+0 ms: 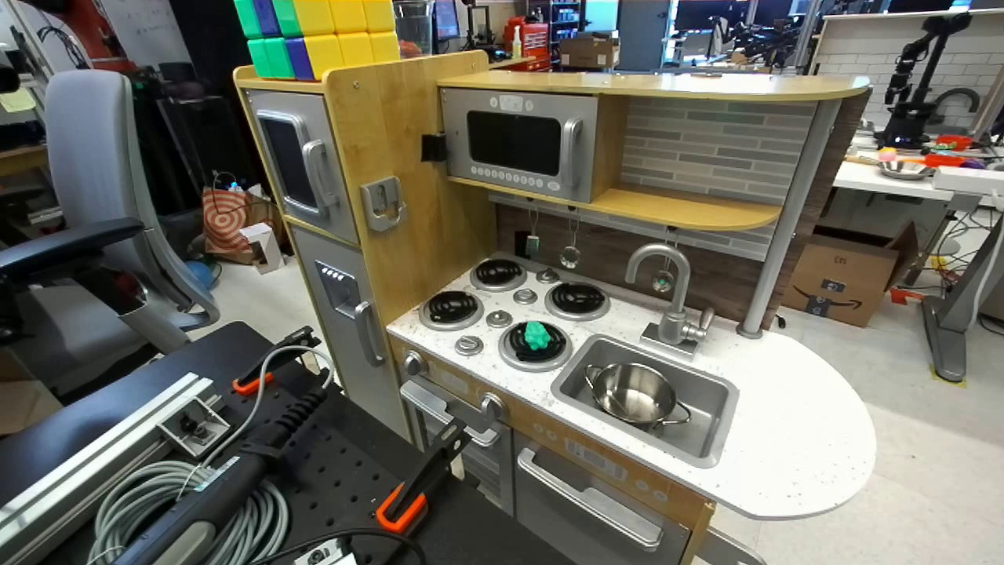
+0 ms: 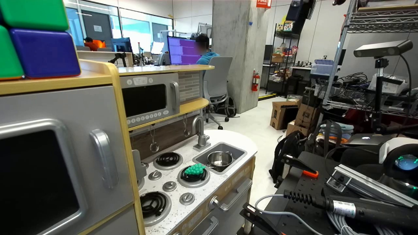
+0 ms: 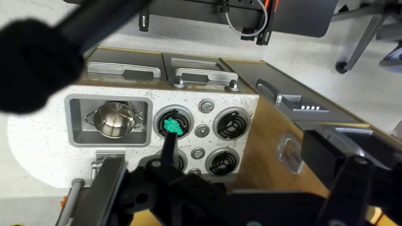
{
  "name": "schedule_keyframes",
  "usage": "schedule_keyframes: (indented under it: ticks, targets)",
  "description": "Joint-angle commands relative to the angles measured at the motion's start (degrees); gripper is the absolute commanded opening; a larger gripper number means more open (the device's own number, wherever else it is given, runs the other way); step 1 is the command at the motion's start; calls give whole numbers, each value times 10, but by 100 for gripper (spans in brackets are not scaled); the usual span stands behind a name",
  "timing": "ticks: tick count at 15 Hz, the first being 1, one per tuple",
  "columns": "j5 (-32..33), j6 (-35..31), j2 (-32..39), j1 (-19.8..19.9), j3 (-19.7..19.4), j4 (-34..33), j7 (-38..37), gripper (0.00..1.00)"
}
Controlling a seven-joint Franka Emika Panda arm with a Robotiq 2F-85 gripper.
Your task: Remove the green object from the stove and place it inside the silver pot in the sink
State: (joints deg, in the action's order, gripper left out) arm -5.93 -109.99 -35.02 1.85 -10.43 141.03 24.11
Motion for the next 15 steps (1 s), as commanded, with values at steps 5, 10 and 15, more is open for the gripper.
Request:
schedule_keyframes:
  ticks: [5,10,15]
  targets:
    - [14,32,-4,-9,-18,-3,99,100]
    - [1,15,0,-14,-17,-1,53,100]
    - [63,-147,29,-13,-10,20,52,100]
